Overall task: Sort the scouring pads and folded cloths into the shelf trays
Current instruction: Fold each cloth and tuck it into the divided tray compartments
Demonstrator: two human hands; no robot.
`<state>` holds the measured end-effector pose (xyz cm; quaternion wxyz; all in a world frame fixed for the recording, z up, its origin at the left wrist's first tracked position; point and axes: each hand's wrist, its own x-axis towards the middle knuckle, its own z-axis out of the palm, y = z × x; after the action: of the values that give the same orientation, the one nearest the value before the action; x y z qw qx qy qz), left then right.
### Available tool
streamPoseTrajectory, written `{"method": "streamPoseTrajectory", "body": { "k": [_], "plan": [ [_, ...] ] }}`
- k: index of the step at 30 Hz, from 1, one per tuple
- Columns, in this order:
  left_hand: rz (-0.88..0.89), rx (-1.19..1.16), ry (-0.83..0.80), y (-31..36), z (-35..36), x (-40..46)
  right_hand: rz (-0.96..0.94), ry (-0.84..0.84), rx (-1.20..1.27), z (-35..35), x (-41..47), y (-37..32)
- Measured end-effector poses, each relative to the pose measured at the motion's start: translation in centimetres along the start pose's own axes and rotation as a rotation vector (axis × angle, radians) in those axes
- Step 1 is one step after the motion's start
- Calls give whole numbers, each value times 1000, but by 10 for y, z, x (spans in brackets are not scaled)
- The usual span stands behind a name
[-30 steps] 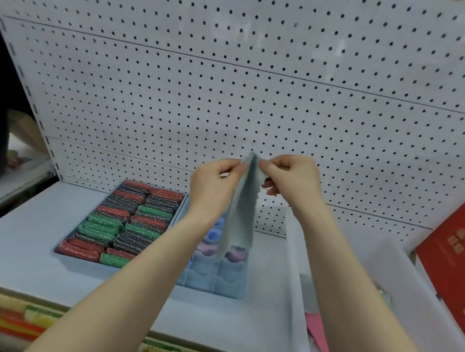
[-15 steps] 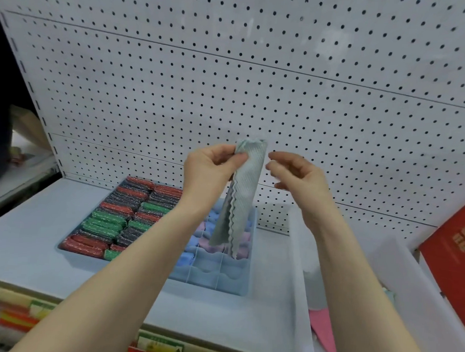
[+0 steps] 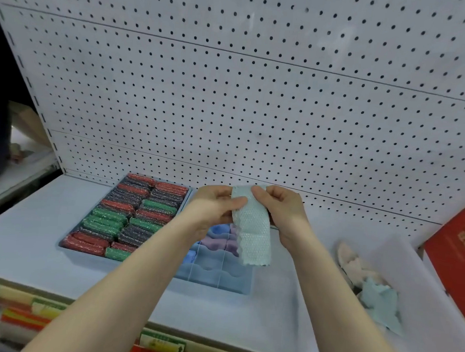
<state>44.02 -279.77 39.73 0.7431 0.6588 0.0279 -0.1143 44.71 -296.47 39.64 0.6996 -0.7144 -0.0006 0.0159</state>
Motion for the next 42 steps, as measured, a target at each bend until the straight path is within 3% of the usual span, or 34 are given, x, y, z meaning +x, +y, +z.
{"method": "streamPoseTrajectory", "body": {
  "k": [3,11,15,17,19,25,28,30,33,37,39,42],
  "plan": [
    [61,-20,72,-4,1,7,39,-29,-9,-4,1,2],
    [422,1,66,21,3,13,-264,-173,50,-16,2,-30],
    [485,4,64,24,3,12,-178,-205,179,-17,1,-29],
    [502,-27,78,25,2,11,-122,-217,127,-17,0,-24],
    [488,-72,91,24,1,13,-106,-192,50,-14,-1,-20],
    [179,-36,-27,12,-5,10,-173,5,38,-7,5,-25],
    [134,-78,78,10,-7,13,-270,-129,-57,-11,3,-23],
    [77,-173,125,13,-9,15,-388,-251,-251,-14,-1,-20],
    [58,-165,88,15,-12,14,-514,-195,-479,-9,-2,-15],
    [57,141,72,13,-10,4,-388,-14,-318,-3,5,-16],
    [83,279,92,13,-9,2,-283,-50,-220,-5,9,-13],
    [229,223,18,4,-10,5,-195,-136,-122,-6,7,-10]
  ]
}}
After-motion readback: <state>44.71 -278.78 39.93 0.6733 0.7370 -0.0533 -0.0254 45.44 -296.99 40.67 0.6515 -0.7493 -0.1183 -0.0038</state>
